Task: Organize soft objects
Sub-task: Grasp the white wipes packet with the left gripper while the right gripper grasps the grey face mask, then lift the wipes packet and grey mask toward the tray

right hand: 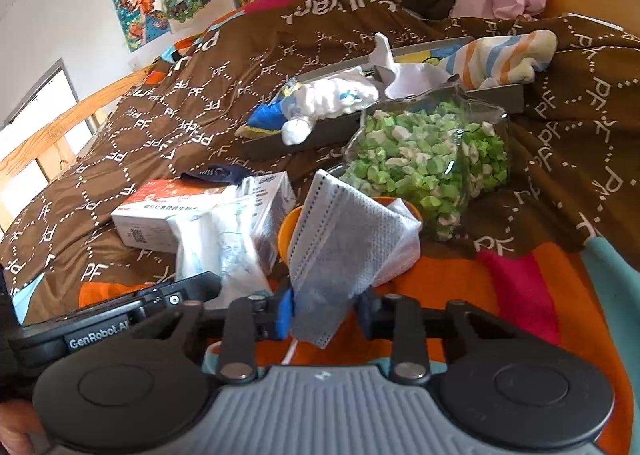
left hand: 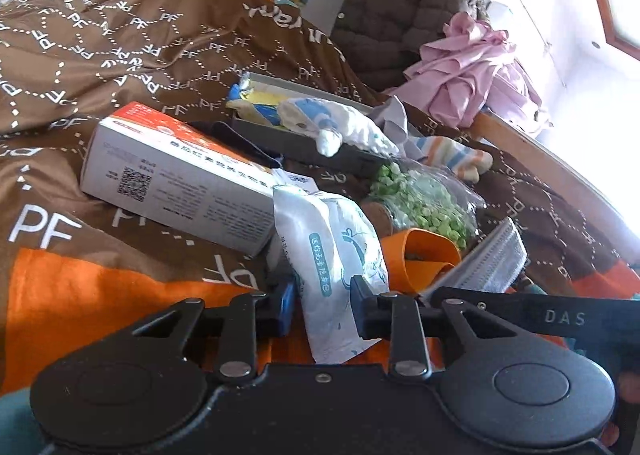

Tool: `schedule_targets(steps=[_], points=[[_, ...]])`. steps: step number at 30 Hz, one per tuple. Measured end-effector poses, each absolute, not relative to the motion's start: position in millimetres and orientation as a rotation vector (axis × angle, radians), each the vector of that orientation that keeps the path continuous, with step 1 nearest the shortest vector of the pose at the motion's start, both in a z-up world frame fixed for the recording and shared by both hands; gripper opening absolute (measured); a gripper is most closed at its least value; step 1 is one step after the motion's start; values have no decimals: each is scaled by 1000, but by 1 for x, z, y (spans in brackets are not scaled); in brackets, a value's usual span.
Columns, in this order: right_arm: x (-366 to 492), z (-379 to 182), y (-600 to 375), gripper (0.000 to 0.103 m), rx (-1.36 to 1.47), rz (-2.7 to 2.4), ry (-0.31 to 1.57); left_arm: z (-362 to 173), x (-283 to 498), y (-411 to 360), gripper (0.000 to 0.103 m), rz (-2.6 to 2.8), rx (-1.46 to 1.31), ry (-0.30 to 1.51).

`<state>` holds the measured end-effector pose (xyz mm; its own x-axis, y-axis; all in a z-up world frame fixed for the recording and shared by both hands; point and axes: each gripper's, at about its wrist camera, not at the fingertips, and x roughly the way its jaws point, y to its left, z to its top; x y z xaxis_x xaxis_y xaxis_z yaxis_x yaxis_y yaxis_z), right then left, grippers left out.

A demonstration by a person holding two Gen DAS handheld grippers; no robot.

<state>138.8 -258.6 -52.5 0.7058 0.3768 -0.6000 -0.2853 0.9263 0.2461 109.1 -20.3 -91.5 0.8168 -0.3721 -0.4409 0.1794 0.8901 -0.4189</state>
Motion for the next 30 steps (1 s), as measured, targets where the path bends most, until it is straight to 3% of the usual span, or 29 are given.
schedule_targets(steps=[6,16,30], points=[[135,-52,-249,21,73,390,684,-91,107,-27,21,-336,-338,543],[122,-39,-241,19,-28,400,582,-86,97,-26,7,-281,-306,483],[101,-17,-245,19,-80,367,388,-51,72,-44,6,-230,-248,351]])
